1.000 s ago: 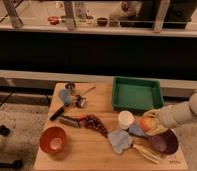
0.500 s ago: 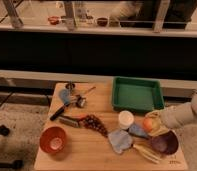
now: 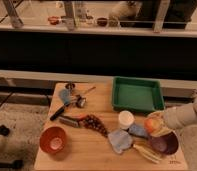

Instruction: Place apple in purple bowl

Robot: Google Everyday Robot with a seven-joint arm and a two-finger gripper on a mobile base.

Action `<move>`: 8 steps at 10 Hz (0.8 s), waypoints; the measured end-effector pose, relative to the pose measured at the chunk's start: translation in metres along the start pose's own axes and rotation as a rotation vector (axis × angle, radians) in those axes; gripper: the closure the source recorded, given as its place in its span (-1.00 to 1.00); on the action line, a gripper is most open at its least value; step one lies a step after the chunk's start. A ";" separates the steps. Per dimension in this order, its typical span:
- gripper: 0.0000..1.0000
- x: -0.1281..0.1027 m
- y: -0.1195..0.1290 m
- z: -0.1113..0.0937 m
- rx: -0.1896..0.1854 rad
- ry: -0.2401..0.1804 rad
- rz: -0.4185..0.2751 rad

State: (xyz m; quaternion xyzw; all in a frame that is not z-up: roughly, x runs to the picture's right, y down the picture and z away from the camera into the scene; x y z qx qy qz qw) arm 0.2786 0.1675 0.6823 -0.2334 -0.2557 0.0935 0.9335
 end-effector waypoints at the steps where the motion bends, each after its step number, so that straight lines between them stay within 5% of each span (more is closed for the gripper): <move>1: 1.00 0.002 0.000 -0.001 0.002 0.001 0.002; 8: 1.00 0.016 0.004 -0.010 0.006 0.010 0.018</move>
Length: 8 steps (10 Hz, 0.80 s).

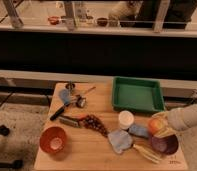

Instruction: Place apple in purple bowl

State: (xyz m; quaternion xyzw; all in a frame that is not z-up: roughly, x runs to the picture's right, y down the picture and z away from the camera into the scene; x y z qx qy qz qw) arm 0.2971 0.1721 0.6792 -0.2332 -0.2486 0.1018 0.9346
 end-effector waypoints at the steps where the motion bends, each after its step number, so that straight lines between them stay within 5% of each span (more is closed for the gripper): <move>1: 1.00 0.002 0.000 0.000 0.001 0.002 0.002; 8: 1.00 0.012 0.006 -0.002 -0.008 0.020 0.005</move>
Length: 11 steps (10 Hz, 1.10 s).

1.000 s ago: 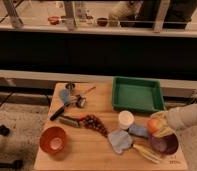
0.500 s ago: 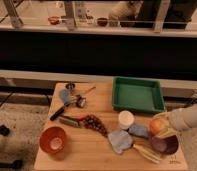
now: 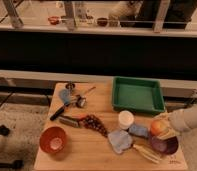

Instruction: Place apple in purple bowl

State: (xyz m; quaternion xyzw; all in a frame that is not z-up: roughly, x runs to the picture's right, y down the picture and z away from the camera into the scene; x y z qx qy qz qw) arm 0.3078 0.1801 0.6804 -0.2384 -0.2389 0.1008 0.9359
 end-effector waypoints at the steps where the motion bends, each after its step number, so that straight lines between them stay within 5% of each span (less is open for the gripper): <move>1: 1.00 0.002 0.001 0.000 -0.003 0.003 0.001; 11: 1.00 0.013 0.008 0.001 -0.022 0.017 0.011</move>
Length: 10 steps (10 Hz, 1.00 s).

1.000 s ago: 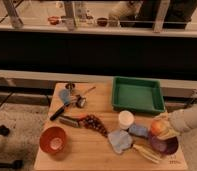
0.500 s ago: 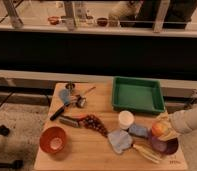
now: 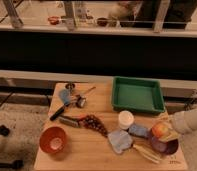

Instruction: Place apple in purple bowl

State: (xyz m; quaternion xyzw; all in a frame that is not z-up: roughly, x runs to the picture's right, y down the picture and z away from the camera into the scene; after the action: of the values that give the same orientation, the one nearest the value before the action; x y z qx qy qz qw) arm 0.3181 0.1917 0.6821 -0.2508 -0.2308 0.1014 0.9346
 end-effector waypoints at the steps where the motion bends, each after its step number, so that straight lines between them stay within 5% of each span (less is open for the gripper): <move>1: 1.00 0.000 0.000 0.000 -0.001 0.000 0.001; 10: 1.00 0.010 0.001 0.004 -0.010 0.011 0.014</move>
State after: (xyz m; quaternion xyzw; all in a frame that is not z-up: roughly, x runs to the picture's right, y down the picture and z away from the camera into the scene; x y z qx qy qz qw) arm 0.3245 0.1975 0.6886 -0.2578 -0.2242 0.1051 0.9339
